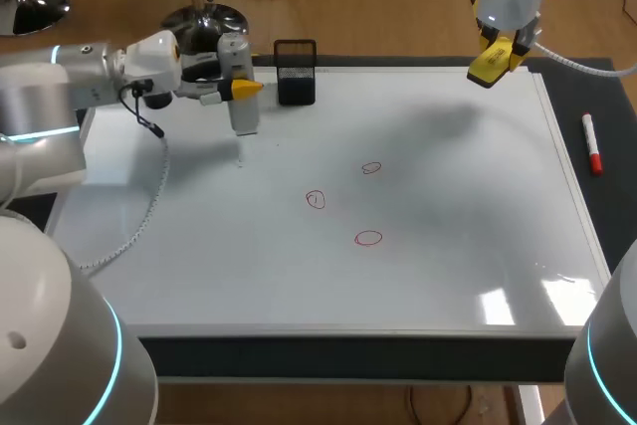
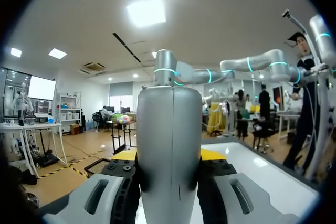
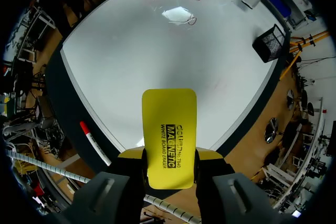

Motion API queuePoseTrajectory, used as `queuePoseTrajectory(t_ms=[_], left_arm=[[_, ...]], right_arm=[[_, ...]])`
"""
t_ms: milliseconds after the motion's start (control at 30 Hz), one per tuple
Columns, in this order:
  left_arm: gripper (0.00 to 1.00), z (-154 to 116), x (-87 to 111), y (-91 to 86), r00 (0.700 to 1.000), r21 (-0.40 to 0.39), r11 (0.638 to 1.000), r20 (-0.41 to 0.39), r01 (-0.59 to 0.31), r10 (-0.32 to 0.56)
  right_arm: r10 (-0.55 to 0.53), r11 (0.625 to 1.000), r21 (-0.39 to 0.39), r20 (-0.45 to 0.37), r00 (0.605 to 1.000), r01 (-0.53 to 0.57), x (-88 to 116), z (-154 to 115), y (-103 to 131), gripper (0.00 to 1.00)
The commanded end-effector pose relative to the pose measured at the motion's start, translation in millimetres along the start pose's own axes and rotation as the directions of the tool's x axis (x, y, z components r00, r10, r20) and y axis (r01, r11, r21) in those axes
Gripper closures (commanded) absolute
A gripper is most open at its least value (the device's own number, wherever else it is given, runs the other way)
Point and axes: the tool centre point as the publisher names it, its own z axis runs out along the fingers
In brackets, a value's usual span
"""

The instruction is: Pick up the inspection probe, press it on each red-marked spot on the whiteboard one by one, put down the probe, pick up the eraser, and wipe off all the red marks.

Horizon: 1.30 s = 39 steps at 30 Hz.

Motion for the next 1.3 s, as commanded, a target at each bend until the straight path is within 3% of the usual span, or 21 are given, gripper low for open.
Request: queuePoseTrajectory(t_ms=[33, 367, 700, 1300], left_arm=[[1.00, 12, 5.6, -3.2, 1.000, 0.010, 1.000, -0.025, 0.001, 0.000], [1.00, 46, 36.1, -11.4, 0.990, 0.029, 0.999, -0.142, 0.029, -0.025], [1.00, 78, 67.7, -5.3, 0.961, 0.043, 0.996, -0.270, 0.075, -0.061], [1.00, 88, 97.5, 19.0, 0.927, 0.024, 0.989, -0.351, 0.148, -0.130]], right_arm=[[-0.001, 1.000, 0.002, -0.003, 1.000, 0.001, 0, -1, 0, 1.00], [-0.001, 1.000, 0.002, -0.003, 1.000, 0.001, 0, -1, 0, 1.00], [-0.001, 1.000, 0.002, -0.003, 1.000, 0.001, 0, -1, 0, 1.00], [-0.001, 1.000, 0.002, -0.003, 1.000, 0.001, 0, -1, 0, 1.00]])
